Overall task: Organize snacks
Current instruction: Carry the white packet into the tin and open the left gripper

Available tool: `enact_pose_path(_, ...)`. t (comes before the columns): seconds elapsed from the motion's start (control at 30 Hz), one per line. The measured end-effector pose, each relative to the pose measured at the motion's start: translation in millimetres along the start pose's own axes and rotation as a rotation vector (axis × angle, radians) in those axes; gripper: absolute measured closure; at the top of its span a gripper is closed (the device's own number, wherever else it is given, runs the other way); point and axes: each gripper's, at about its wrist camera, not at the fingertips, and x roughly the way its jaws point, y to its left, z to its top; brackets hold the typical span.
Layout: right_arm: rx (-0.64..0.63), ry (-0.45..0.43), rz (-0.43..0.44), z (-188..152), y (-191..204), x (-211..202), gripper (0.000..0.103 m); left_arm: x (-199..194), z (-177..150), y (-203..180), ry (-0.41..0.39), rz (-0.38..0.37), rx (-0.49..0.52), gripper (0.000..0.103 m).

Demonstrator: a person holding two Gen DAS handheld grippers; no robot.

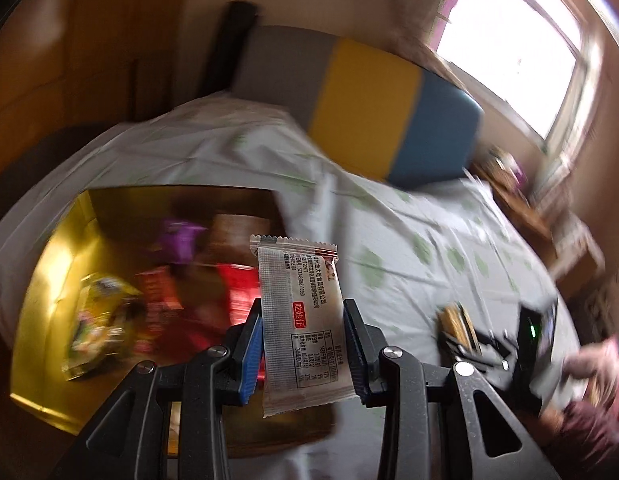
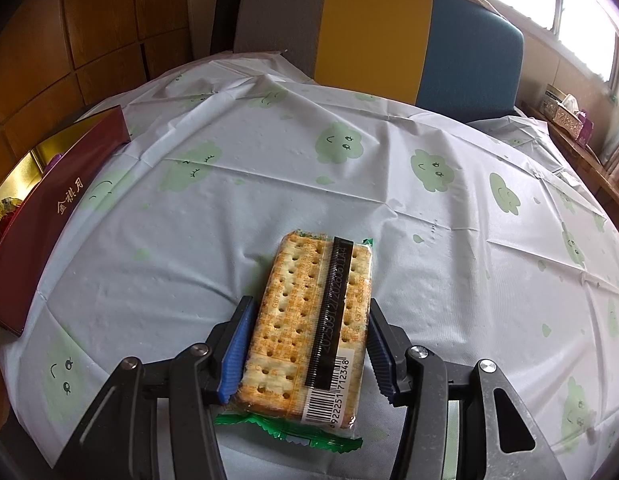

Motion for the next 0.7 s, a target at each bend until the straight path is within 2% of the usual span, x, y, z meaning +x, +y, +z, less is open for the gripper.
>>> enact_pose_path(0.17,-0.004,0.001,-0.005,1.6,0.8,1.2,0.049,-12.5,17.6,87.3,-0.009,0.036,-0.255,0.066)
enact_pose_path(0.27,-0.004,0.002,-0.005,2.2,1.2,1.7,0.049,-13.7,22.0,115.0,-0.011,0.074,-0.311,0.066)
enact_pose_path(0.47,0.0,-0.002,-0.002,1.7,0.3,2.1,0.049,16.6,30.1,127.8,0.046,0.041,-0.365,0.066)
enact_pose_path(0.7,0.006,-0.004,0.001,0.5,-1.5,1.9,0.049,58.9,43.2,131.5,0.09,0.072,-0.394,0.066)
